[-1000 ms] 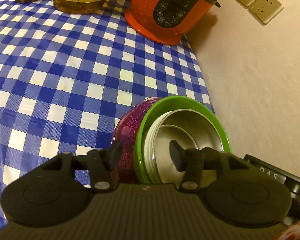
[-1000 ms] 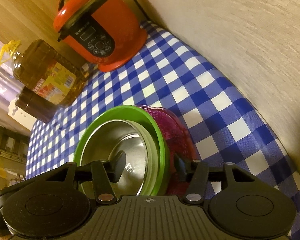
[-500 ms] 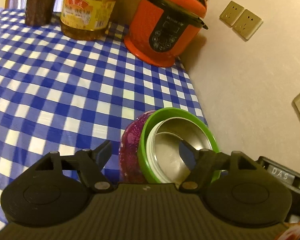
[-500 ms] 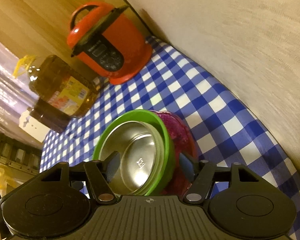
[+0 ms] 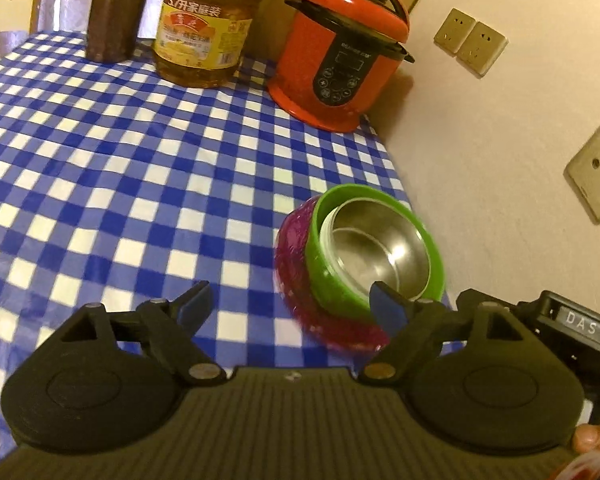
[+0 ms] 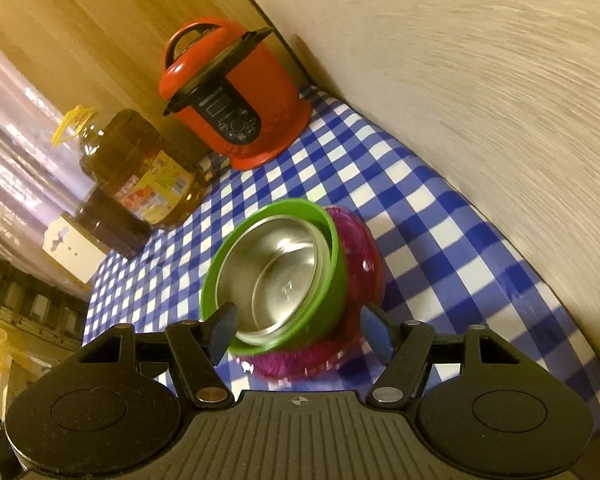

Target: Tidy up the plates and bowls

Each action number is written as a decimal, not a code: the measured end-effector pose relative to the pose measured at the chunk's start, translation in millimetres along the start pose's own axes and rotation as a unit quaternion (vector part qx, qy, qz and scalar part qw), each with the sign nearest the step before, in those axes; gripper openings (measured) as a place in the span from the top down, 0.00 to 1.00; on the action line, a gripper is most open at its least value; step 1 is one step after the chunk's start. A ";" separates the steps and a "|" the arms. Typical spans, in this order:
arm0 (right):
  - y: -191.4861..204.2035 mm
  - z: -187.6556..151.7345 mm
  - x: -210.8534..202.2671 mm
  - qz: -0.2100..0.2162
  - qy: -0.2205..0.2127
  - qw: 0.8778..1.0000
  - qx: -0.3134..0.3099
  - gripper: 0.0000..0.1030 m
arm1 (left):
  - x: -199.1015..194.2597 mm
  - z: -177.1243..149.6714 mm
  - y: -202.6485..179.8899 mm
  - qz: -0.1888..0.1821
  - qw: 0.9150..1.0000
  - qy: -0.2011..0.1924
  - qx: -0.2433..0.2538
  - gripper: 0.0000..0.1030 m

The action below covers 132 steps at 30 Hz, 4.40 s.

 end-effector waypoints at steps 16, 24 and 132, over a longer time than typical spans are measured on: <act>10.7 -67.2 -61.5 -0.032 -0.014 0.997 -0.074 0.34 | -68.0 -49.9 -2.7 0.035 0.998 -0.006 0.060 0.16; 18.5 -90.1 -82.2 -0.047 -0.023 0.991 -0.123 0.34 | -91.3 -71.0 -8.5 0.049 0.994 0.006 0.093 0.16; 26.7 -138.1 -119.3 -0.074 -0.033 0.973 -0.216 0.34 | -137.4 -108.9 -6.8 0.079 0.990 0.014 0.116 0.16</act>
Point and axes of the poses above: each gripper's, at about its wrist camera, not at the fingertips, and x roughly the way its jaws point, y to its left, z to its top, the point moved 8 cm from there along x, roughly the way its jaws point, and after that the axes turned 6 degrees about -z, right-handed, at the moved point
